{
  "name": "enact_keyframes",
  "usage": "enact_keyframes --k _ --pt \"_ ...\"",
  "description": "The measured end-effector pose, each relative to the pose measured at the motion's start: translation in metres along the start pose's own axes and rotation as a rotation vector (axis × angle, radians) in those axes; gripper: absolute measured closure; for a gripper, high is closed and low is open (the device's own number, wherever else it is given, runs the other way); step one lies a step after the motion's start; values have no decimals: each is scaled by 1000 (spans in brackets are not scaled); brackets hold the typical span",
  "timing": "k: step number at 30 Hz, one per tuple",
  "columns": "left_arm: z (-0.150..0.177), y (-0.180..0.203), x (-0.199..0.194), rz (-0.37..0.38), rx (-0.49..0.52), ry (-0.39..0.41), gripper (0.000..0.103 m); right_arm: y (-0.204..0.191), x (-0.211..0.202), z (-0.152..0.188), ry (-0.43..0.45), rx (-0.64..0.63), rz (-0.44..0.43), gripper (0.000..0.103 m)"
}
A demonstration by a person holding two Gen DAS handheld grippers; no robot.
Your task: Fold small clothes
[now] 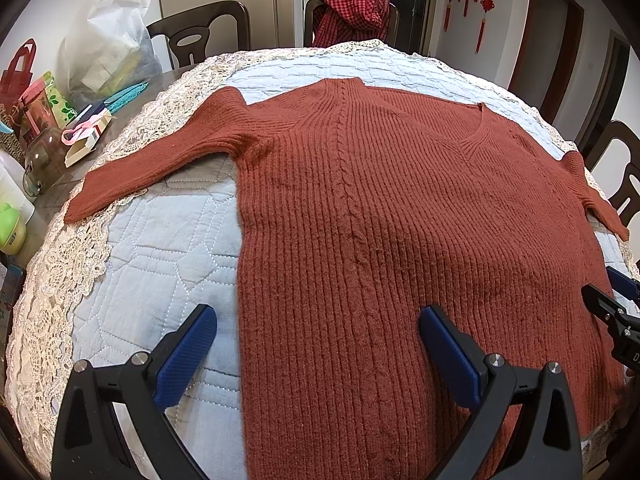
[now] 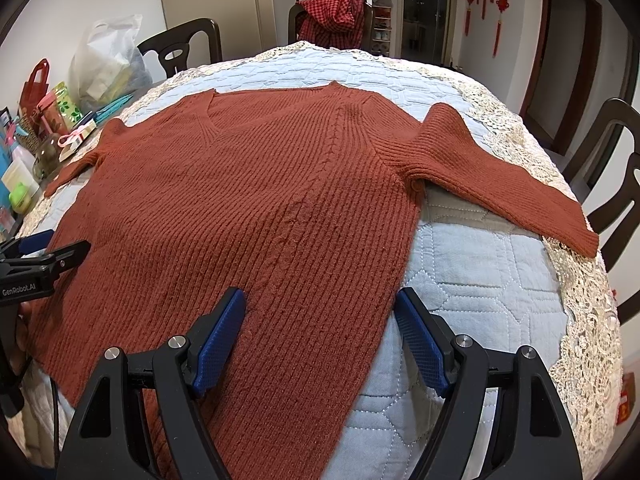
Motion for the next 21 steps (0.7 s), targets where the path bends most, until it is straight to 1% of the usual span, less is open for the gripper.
enact_keyframes --k 21 --pt "0 1 -2 -2 3 15 0 0 2 1 -14 7 9 26"
Point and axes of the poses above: each gripper's, at about its wrist camera, not at the fingertips, and x roughly the way its jaws point, y to its right, z to its underside, the point moved 3 cm from there along x, roughly the way its jaws point, and after that the axes turned 9 degrees about z, right-handed, at the moved point
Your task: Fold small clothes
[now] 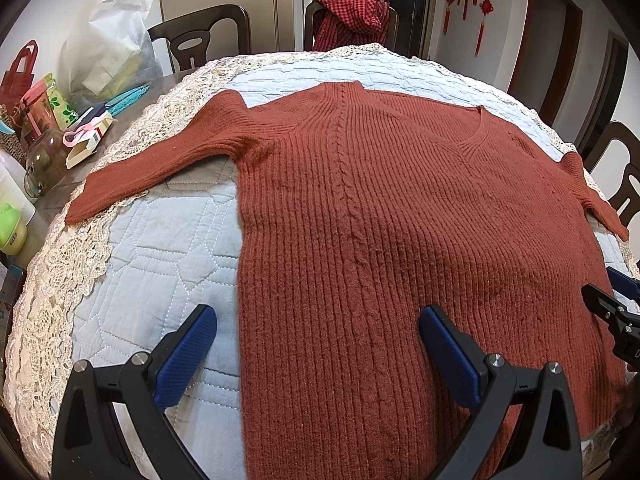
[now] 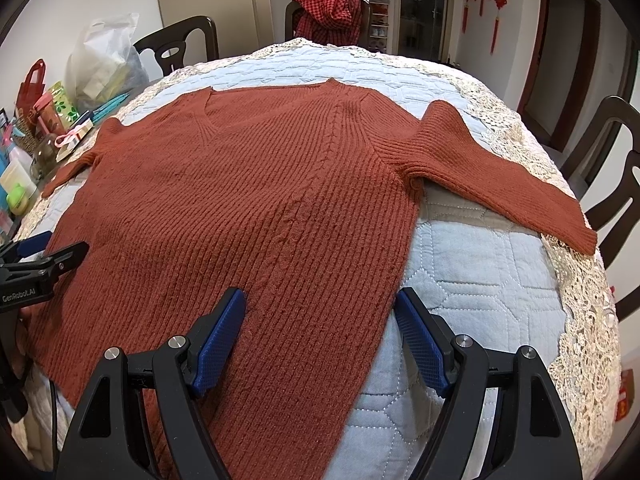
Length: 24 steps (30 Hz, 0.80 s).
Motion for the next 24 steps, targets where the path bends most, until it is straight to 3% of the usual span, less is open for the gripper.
enact_keyframes --k 24 --pt "0 -1 1 5 2 -7 1 1 0 -1 -14 -4 -13 26"
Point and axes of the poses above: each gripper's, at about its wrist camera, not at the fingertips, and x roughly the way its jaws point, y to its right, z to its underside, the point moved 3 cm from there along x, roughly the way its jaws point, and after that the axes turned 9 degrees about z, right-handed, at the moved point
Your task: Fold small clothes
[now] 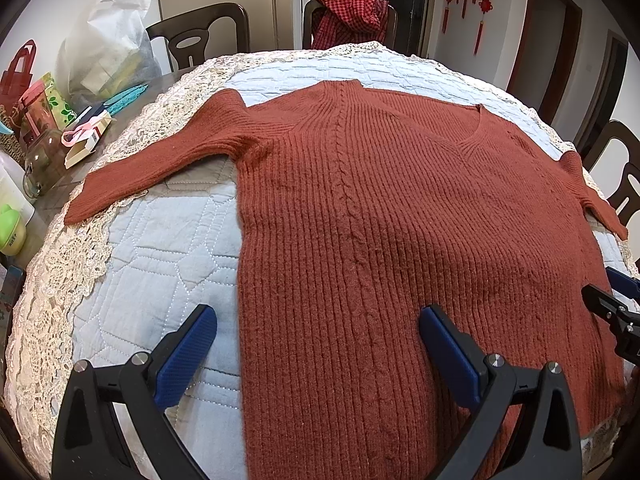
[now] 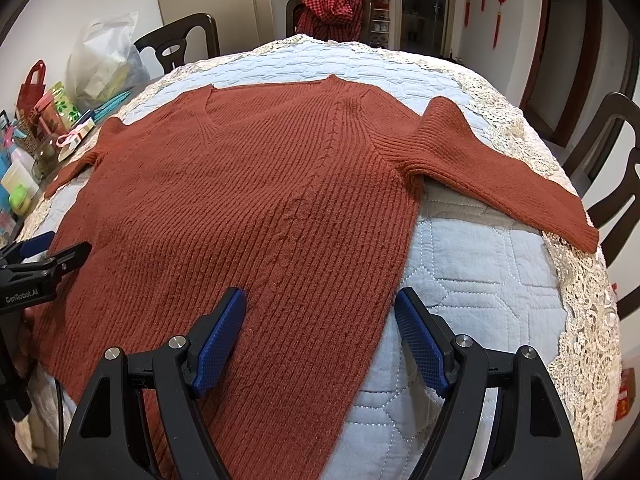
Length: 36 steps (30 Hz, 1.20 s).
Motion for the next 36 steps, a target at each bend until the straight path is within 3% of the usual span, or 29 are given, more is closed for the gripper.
enact_keyframes --k 9,18,22,31,36 --pt "-4 -3 -4 13 -11 -4 1 1 -4 0 -10 5 -14 26" --pt "-25 -30 -15 -6 -50 69 5 -4 -13 -14 34 -7 -35 26" --pt "-36 -69 -20 -35 -135 118 9 -10 -12 -23 46 -19 -47 26" --pt "-38 -177 -18 -67 -428 175 19 -29 -6 -33 52 -62 -76 26" --pt "-37 -205 -6 -70 -511 173 29 -33 2 -35 32 -63 -77 26"
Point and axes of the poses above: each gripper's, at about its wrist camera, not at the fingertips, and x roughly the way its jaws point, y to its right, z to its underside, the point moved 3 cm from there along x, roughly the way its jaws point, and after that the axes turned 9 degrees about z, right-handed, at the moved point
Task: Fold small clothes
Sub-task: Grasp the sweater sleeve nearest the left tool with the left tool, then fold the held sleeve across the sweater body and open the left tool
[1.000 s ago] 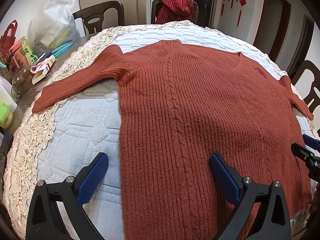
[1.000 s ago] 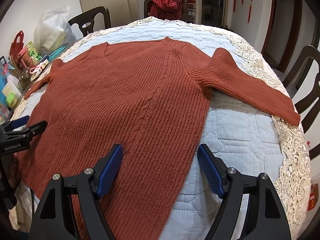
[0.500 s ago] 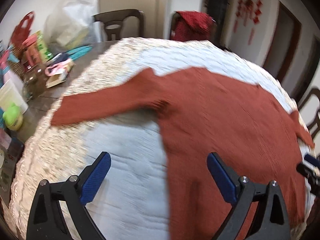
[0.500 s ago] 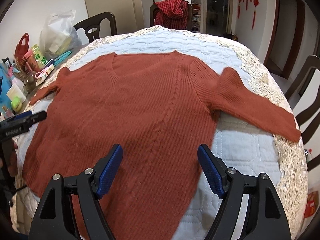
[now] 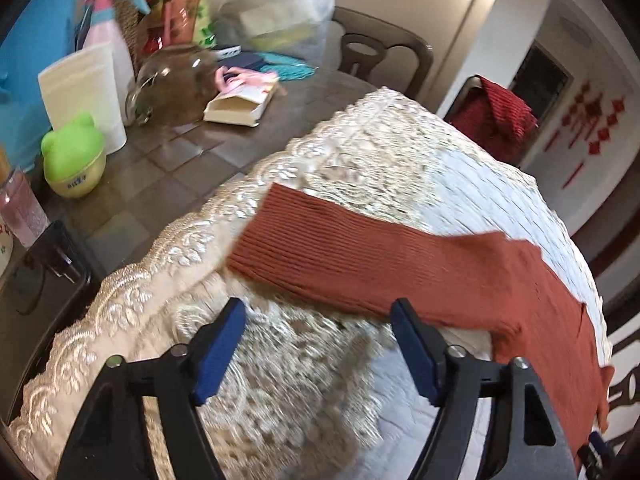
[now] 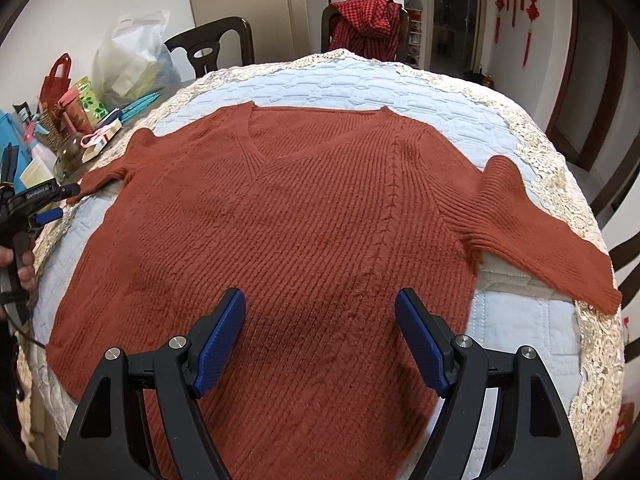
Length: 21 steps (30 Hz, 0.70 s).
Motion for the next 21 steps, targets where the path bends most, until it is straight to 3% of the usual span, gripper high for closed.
enact_keyframes --k 5,7,10,13,16,21 --pt "-16 -7 11 -15 -11 15 52 0 5 -3 -11 5 2 26" --pt "-18 -9 13 -30 -9 16 71 1 5 -3 -10 6 1 26" --pt "-23 -8 13 -21 3 21 89 2 7 -4 -9 13 0 26" --pt "-31 4 2 21 39 47 91 3 7 -5 -8 18 -2 26" --pt "-43 35 -19 115 112 95 91 5 5 -5 -4 26 -13 26" --pt "-48 124 -44 317 290 132 91 10 4 -7 4 54 -31 26"
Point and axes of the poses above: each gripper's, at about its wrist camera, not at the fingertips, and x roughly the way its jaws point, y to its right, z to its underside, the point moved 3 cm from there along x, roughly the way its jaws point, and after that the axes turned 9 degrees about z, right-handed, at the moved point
